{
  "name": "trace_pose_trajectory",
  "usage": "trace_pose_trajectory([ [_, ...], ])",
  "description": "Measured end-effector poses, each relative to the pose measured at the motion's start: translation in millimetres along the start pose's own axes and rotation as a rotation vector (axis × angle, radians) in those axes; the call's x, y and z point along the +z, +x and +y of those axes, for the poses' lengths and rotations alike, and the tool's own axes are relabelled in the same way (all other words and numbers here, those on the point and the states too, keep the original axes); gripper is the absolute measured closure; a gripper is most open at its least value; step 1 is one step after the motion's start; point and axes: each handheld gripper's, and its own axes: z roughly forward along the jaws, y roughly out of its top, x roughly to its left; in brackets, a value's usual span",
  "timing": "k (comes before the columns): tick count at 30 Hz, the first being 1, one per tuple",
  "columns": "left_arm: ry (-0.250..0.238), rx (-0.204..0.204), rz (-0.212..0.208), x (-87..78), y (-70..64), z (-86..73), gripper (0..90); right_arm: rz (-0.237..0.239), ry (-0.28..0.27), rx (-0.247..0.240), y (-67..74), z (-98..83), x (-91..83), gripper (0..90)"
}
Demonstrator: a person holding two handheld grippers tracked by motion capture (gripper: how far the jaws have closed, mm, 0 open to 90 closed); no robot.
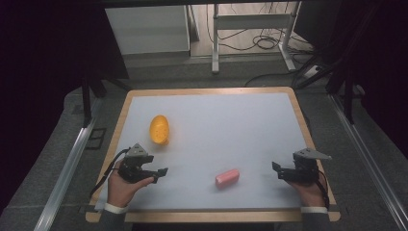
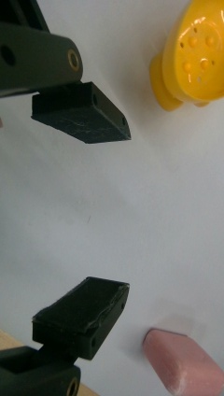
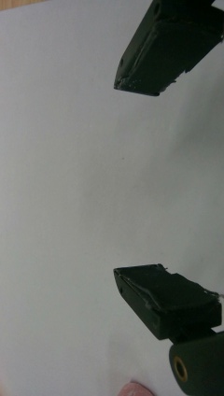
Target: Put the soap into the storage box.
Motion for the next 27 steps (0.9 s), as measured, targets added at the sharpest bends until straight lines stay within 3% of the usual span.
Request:
trace_pose_trajectory([
  [3, 0.011, 0.034, -0.009, -1.5, -3.4, 8.7, 23.5, -0.007, 0.003, -0.002, -1.1, -2.6, -1.1, 8.7],
  [10, 0.023, 0.067, -0.026, 0.2, -11.4, 22.0, 23.3, -0.012, 0.011, -0.007, -0.2, -5.0, -1.8, 9.0],
  [16, 0.030, 0.071, -0.028, 2.2, -17.0, 26.1, 23.3, -0.009, 0.020, -0.013, 2.0, -5.4, -0.4, 9.1],
  [27, 0.052, 0.114, -0.051, 7.0, -31.4, 34.2, 23.2, -0.015, 0.024, -0.021, 3.5, -4.5, -0.2, 9.6],
])
